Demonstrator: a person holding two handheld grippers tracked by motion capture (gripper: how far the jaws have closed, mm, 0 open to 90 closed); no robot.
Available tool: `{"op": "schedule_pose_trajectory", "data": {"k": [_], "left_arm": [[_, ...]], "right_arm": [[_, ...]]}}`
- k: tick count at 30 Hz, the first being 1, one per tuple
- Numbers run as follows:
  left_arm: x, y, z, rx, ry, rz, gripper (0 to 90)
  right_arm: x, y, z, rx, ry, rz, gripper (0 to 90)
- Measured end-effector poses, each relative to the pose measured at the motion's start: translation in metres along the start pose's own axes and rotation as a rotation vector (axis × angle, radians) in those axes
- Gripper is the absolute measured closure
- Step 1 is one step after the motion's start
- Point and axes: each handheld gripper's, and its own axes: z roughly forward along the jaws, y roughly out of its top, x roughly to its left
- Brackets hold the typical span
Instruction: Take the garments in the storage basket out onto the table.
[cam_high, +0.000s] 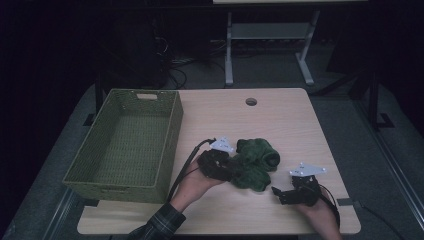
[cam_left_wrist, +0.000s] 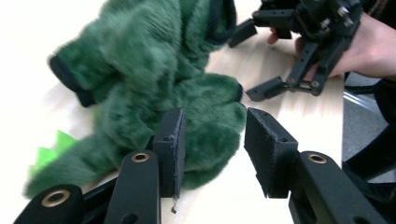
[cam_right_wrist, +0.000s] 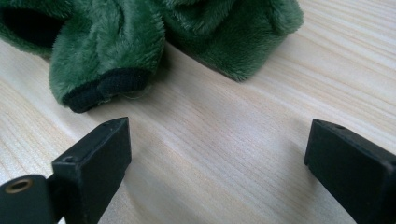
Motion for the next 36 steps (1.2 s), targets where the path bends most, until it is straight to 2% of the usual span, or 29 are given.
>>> {"op": "schedule_pose_trajectory", "data": {"k": [4,6,10,14,15,19,20,23,24,25,27,28,31,33,34,36], "left_arm": [[-0.006,-0.005,0.007,0.017,-0.003,0.013,57.6],[-0.008,-0.009,0.016,0.033,-0.006,0.014,56.9],[-0.007,-0.015,0.029,0.069,0.005,0.016,54.4],[-0.005,-0.019,0.039,0.083,0.013,0.016,51.9],[-0.004,-0.021,0.046,0.107,0.023,0.030,51.1],[-0.003,-0.023,0.054,0.102,0.033,0.024,50.6],[-0.003,-0.023,0.056,0.112,0.044,0.043,50.8],[-0.003,-0.023,0.057,0.106,0.057,0.041,58.2],[-0.002,-0.023,0.057,0.109,0.057,0.040,61.9],[0.000,-0.023,0.058,0.116,0.051,0.041,61.9],[0.001,-0.024,0.059,0.124,0.051,0.038,73.2],[0.002,-0.025,0.062,0.120,0.045,0.021,78.0],[0.003,-0.026,0.062,0.133,0.034,0.025,85.5],[0.003,-0.025,0.062,0.134,0.034,0.028,86.9],[0.003,-0.025,0.062,0.133,0.033,0.026,87.5],[0.002,-0.025,0.061,0.129,0.032,0.020,87.8]], "right_arm": [[0.000,0.000,0.000,0.000,0.000,0.000,7.0],[0.000,0.000,0.000,0.001,0.000,0.000,7.0],[0.000,0.000,0.000,0.001,0.000,0.000,7.0],[0.000,0.000,0.000,0.001,0.000,0.000,7.0],[0.000,0.000,0.000,0.001,0.000,0.000,7.1],[0.000,0.000,0.000,0.001,0.000,-0.001,7.1],[0.000,0.000,0.000,0.001,0.000,-0.001,7.2],[0.000,0.000,-0.001,-0.002,-0.005,0.005,10.5],[0.001,0.001,-0.004,0.003,-0.003,-0.002,19.8],[0.001,0.001,-0.004,0.003,-0.003,-0.002,19.8],[0.001,0.003,-0.006,0.007,0.003,-0.003,22.7],[0.003,0.004,-0.010,-0.016,0.031,-0.004,26.2],[0.008,0.008,-0.015,-0.062,0.083,-0.005,30.9],[0.010,0.009,-0.015,-0.069,0.099,-0.005,32.0],[0.014,0.011,-0.013,-0.065,0.134,-0.003,34.8],[0.018,0.012,-0.009,-0.056,0.149,-0.012,38.6]]}}
